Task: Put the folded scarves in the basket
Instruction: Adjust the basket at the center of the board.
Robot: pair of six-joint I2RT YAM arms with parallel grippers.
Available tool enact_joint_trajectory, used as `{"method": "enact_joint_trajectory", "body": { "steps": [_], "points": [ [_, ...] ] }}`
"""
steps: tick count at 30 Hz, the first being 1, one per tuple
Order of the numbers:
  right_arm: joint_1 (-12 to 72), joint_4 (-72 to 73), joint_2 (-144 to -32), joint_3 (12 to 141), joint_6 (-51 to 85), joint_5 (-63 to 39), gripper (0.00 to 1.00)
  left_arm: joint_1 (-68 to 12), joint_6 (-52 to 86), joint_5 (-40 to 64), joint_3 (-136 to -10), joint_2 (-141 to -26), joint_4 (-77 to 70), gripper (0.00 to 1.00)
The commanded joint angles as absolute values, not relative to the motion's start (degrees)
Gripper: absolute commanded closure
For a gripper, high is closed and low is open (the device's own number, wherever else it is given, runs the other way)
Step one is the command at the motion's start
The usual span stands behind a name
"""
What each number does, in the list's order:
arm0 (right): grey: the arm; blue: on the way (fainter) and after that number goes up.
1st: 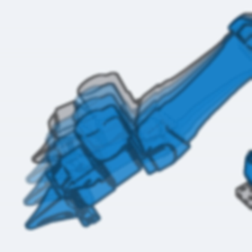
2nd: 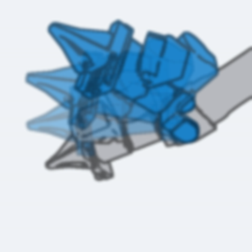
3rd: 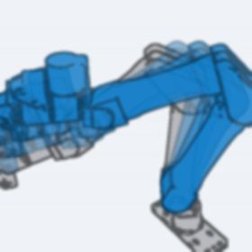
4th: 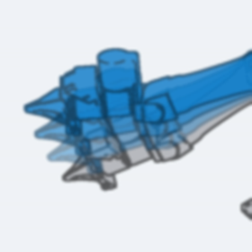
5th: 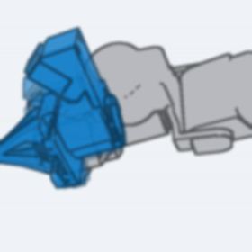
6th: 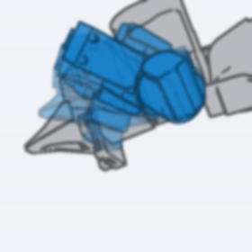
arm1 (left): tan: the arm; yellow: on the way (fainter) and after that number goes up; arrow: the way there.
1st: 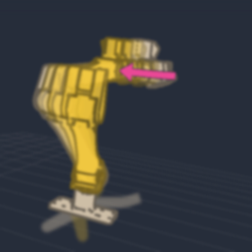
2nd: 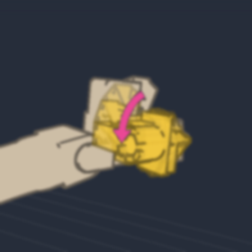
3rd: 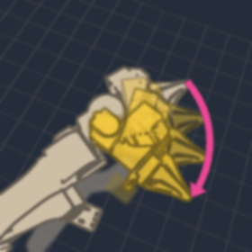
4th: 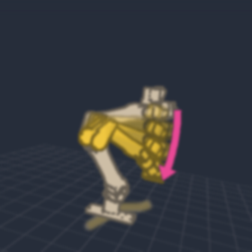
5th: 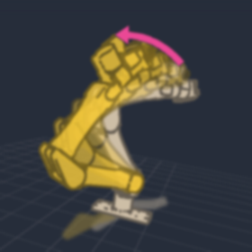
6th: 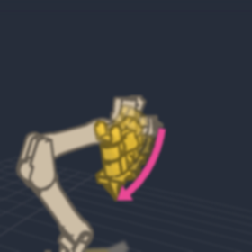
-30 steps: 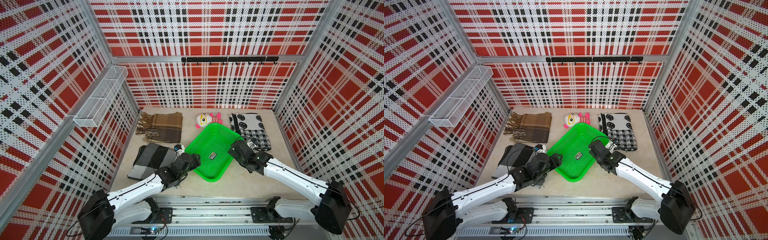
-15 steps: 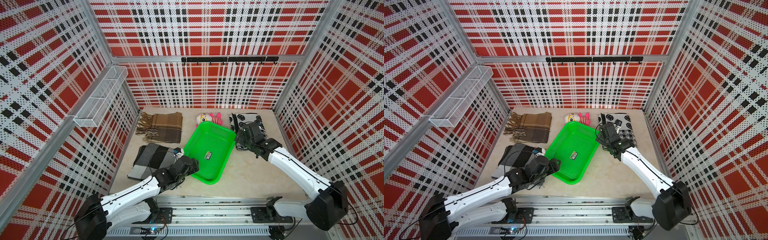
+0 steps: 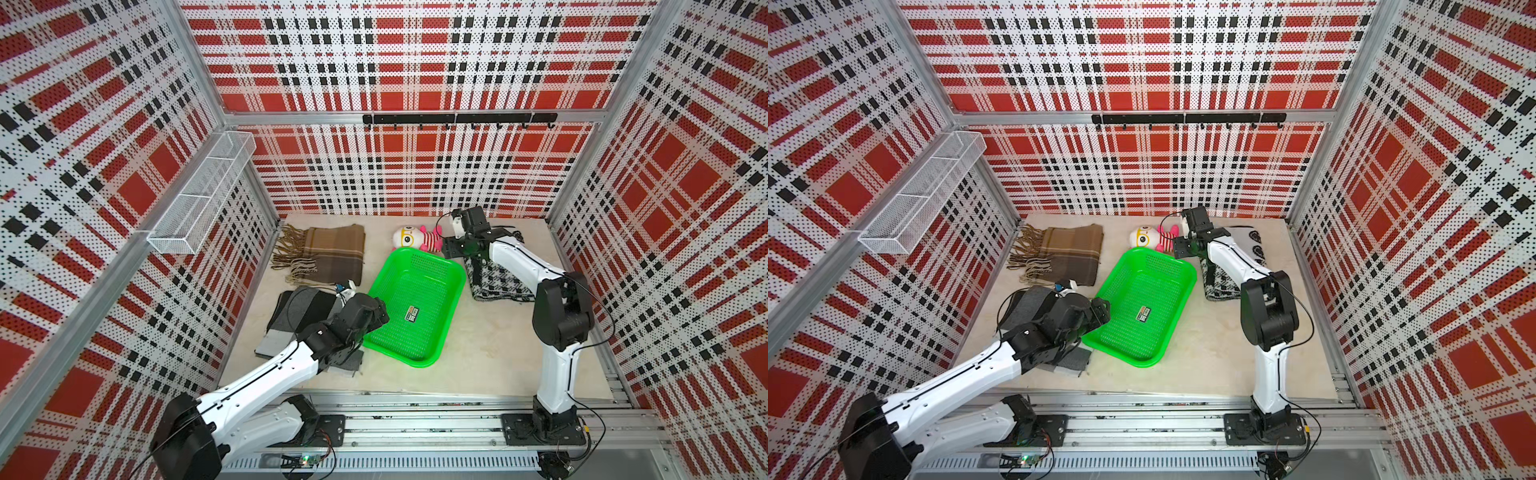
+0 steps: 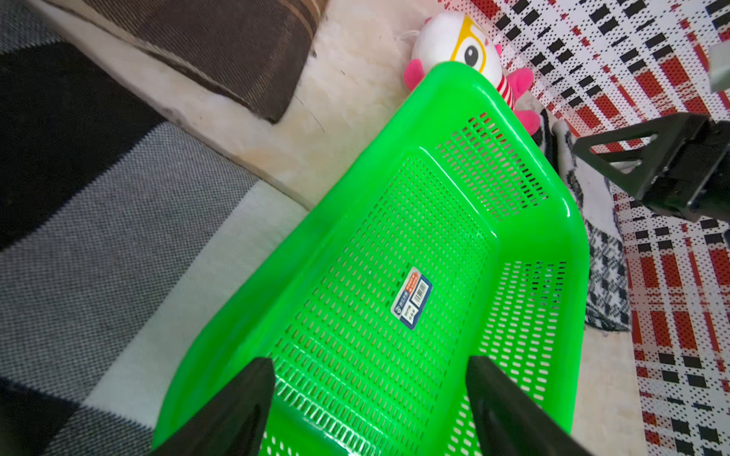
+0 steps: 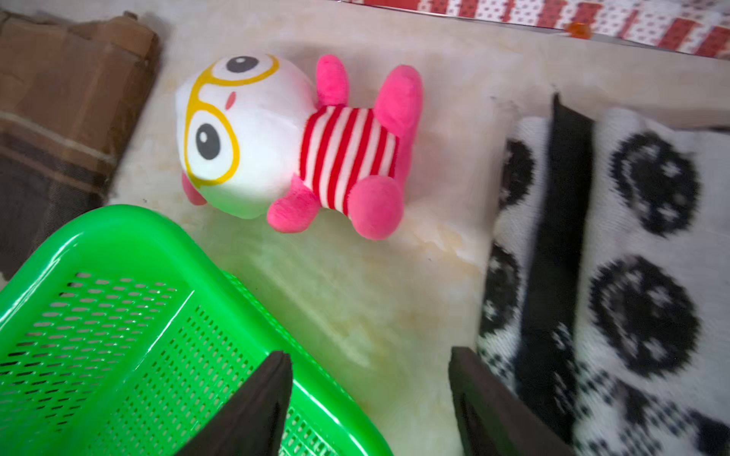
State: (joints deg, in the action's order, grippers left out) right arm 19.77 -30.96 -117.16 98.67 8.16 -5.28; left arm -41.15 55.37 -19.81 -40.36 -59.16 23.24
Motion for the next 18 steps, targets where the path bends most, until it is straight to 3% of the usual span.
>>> {"method": "enact_joint_trajectory", "body": {
  "steps": [1,5,13,18],
  "points": [
    [20.7,-34.9,-118.9,102.9,-0.2,-12.0,0.32,-38.0,51.7,-20.2,-42.4,-57.0,23.7,0.17],
    [22.7,-39.4,-123.7,107.8,-3.3,-12.4,0.36,-35.1,49.7,-19.5,-43.4,-57.5,23.6,0.17],
    [23.7,-38.0,-124.9,105.1,-2.8,-10.3,0.43,-32.6,47.6,-19.1,-43.6,-58.7,22.9,0.18],
    [25.0,-38.3,-124.6,103.2,-3.0,-5.7,0.61,-32.3,47.5,-19.2,-43.5,-58.7,22.5,0.18]
  ]
}}
